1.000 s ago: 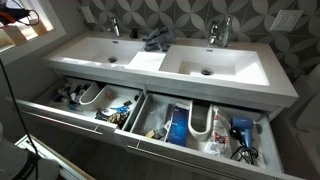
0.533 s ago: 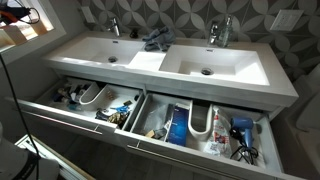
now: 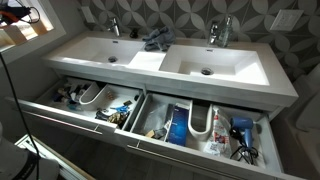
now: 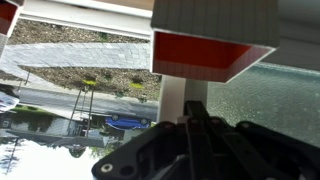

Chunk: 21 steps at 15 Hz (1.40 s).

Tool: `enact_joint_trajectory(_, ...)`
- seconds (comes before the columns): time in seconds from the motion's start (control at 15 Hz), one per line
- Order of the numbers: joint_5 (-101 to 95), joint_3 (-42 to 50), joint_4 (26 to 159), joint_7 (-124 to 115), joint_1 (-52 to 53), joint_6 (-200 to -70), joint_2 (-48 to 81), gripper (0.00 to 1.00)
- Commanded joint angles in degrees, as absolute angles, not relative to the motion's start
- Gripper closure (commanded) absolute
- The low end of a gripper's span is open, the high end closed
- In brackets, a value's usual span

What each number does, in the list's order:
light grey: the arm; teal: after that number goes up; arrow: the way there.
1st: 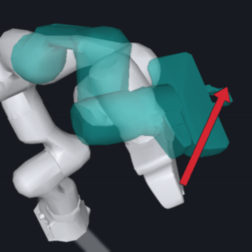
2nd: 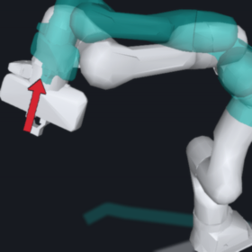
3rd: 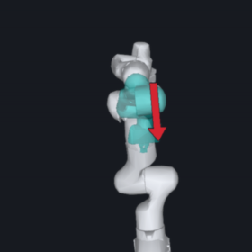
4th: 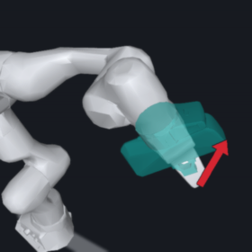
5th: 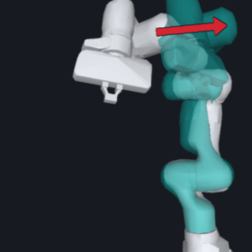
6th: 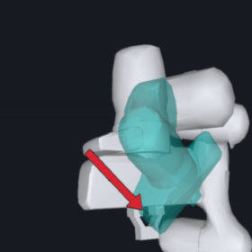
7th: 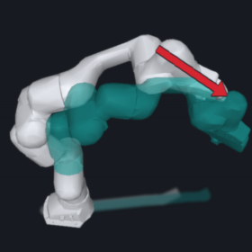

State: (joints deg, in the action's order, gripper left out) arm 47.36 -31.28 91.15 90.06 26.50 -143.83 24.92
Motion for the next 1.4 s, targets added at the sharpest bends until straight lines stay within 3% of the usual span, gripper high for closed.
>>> enact_joint_trajectory(0.0,46.17,-30.09,82.38,88.77,26.98,-148.52,30.05,1.0)
enact_joint_trajectory(1.0,44.75,-27.6,63.83,89.06,28.27,-147.45,40.51,1.0)
enact_joint_trajectory(1.33,44.03,-26.66,53.98,89.37,30.15,-154.68,44.91,1.0)
